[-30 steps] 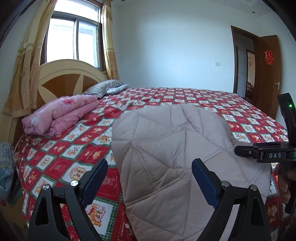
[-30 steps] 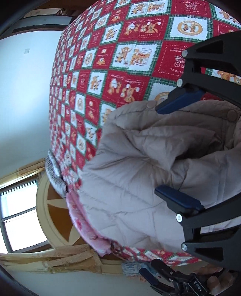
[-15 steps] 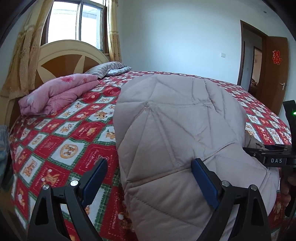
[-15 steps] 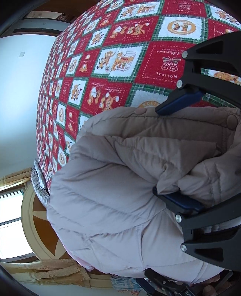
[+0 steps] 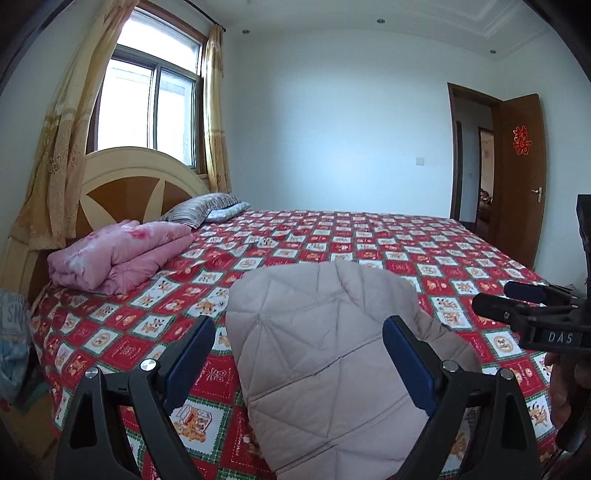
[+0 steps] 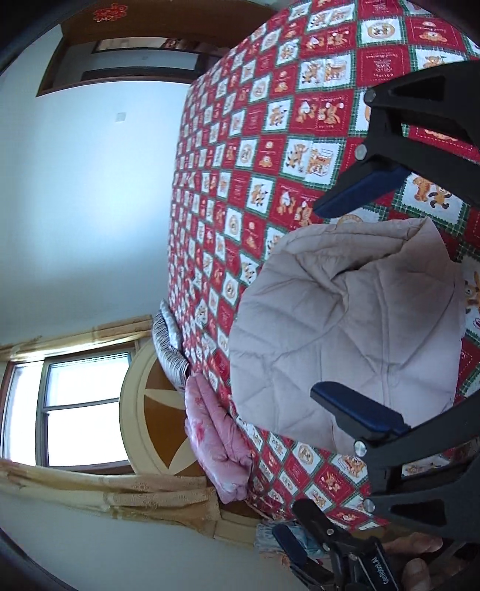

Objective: Fold large clothes

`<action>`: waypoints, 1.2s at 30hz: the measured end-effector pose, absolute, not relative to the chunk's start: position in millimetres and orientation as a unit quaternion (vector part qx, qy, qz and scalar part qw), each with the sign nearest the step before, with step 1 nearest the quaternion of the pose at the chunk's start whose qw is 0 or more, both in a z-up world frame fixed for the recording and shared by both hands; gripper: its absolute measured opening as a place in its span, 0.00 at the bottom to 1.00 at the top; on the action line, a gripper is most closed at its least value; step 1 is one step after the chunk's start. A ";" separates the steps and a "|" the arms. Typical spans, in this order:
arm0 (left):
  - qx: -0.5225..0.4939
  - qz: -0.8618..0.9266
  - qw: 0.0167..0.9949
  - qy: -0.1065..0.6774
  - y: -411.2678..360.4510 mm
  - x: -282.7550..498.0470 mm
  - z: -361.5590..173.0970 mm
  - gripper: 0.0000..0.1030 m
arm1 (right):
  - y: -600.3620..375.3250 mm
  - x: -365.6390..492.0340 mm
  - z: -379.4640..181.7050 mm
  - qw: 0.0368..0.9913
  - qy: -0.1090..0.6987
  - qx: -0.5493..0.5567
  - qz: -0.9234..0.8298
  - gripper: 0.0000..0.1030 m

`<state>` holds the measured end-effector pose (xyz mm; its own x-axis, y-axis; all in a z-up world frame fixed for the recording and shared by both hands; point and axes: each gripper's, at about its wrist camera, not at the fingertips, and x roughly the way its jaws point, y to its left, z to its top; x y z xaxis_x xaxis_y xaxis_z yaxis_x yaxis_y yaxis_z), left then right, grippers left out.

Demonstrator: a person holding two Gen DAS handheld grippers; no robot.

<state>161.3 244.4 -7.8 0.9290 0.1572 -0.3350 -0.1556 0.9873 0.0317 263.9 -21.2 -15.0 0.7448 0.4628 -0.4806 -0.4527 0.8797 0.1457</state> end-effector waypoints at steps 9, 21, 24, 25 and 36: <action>-0.001 0.076 0.985 0.153 242.9 151.0 5.9 0.90 | -30.1 250.7 -9.2 0.938 0.247 0.016 0.243 0.91; 0.004 0.077 0.985 0.152 240.0 149.9 5.4 0.90 | -31.2 246.0 -6.7 0.938 0.242 0.020 0.247 0.93; 0.005 0.079 0.985 0.154 239.9 150.2 5.2 0.90 | -31.3 245.7 -7.5 0.937 0.244 0.021 0.247 0.93; 0.005 0.079 0.985 0.154 240.1 150.5 5.0 0.90 | -31.1 245.6 -7.6 0.937 0.244 0.021 0.247 0.93; 0.007 0.079 0.985 0.155 239.8 152.8 3.4 0.90 | -30.1 244.8 -8.0 0.937 0.244 0.020 0.248 0.93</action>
